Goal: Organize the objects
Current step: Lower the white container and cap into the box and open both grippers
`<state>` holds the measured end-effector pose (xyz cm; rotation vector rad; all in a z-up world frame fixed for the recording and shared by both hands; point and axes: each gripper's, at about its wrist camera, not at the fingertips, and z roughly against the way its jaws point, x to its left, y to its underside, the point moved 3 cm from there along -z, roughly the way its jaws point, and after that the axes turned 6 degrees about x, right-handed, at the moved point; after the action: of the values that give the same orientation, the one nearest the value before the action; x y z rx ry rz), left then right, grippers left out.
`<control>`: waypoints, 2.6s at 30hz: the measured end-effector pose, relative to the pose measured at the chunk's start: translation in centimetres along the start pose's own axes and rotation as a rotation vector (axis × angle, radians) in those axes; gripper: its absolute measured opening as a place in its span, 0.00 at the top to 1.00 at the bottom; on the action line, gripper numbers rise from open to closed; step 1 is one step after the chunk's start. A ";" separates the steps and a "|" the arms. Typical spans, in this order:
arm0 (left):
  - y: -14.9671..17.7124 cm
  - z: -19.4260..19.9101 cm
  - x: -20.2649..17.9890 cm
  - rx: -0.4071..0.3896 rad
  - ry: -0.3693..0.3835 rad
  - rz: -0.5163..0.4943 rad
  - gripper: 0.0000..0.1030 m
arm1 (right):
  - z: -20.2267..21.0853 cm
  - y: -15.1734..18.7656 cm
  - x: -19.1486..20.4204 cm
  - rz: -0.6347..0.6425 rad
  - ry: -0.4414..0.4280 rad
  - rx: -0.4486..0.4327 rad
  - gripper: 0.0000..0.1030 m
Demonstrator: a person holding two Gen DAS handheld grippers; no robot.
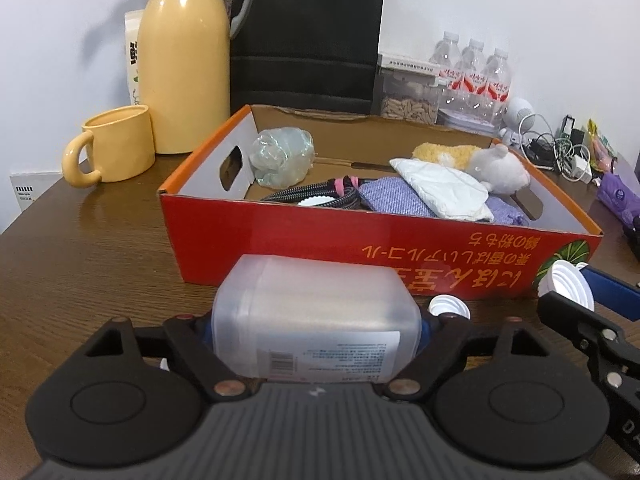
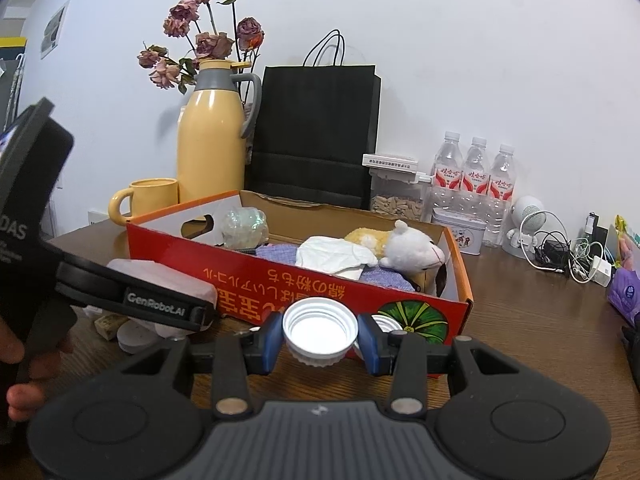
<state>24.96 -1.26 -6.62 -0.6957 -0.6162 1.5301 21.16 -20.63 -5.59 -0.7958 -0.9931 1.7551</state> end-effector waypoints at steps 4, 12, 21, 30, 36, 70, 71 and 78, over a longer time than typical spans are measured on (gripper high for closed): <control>0.3 1.2 0.2 -0.037 0.004 -0.002 0.19 | 0.0 0.0 0.0 0.000 0.001 -0.001 0.62; 0.8 4.0 0.5 -0.126 0.022 0.004 0.19 | 0.2 -0.1 0.1 0.010 0.010 -0.012 0.62; -0.2 6.0 0.9 -0.197 0.059 0.020 0.19 | 0.8 -0.7 0.5 0.023 0.014 -0.053 0.62; -3.8 6.1 0.5 -0.259 0.074 0.003 0.19 | -0.4 -4.2 1.2 0.042 -0.005 -0.100 0.62; -6.6 4.6 0.4 -0.273 0.076 0.002 0.19 | -2.6 -6.9 1.7 0.059 0.000 -0.116 0.62; -10.8 -4.9 0.5 -0.210 0.027 0.047 0.00 | -13.0 -8.1 -1.3 -0.035 0.015 0.008 0.11; -10.9 -5.0 0.5 -0.207 0.026 0.050 0.00 | -12.9 -8.1 -1.3 -0.036 0.013 0.005 0.04; -10.8 -5.0 0.6 -0.202 0.021 0.052 0.00 | -13.0 -8.1 -1.2 -0.038 0.011 0.014 0.03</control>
<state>35.89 0.00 -2.04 -0.8861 -0.7493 1.5190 35.81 -16.23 -4.37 -0.7726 -0.9820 1.7220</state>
